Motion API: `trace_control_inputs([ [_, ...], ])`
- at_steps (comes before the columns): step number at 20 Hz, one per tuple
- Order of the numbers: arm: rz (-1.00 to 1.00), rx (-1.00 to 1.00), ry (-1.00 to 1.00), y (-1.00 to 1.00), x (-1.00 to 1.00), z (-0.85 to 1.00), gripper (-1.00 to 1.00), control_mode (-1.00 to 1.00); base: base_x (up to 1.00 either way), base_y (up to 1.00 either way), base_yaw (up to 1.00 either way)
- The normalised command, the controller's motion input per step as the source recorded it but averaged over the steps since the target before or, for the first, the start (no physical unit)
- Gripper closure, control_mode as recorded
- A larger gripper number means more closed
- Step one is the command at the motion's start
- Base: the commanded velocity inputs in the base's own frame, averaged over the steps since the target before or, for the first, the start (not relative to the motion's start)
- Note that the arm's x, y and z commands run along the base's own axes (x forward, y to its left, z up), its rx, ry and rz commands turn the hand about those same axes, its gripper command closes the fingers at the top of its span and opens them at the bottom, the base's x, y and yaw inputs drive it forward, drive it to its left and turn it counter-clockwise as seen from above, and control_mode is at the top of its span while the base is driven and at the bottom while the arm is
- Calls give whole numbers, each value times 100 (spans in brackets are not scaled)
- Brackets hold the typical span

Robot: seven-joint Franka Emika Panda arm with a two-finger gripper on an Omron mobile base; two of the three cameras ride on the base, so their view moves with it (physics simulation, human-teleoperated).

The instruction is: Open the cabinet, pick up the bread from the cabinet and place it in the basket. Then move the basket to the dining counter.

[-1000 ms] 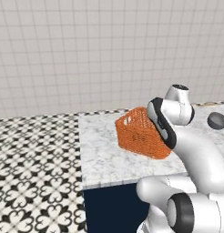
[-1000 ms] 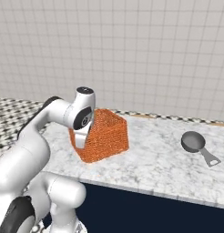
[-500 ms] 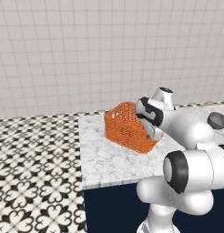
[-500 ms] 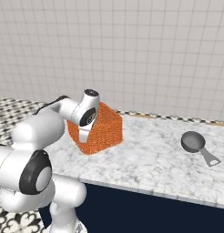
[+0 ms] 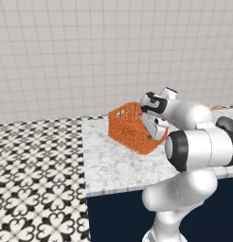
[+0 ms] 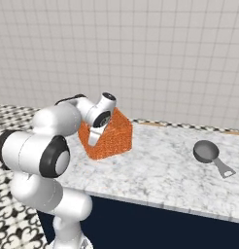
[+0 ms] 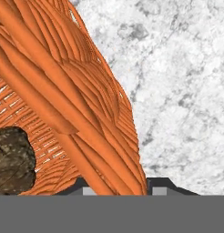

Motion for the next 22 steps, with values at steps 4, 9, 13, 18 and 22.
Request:
trace_control_inputs([
  [4,0,0,0,5,0,0,-100,-100,0,0,0],
  [9,0,-4,-1,2,0,8,-100,-100,0,0,0],
  [13,0,-16,-8,7,-3,30,-100,-100,0,0,0],
  [18,1,-14,-19,0,-38,83,-100,-100,0,0,0],
  [22,23,-17,-28,14,-83,100,-100,-100,0,0,0],
])
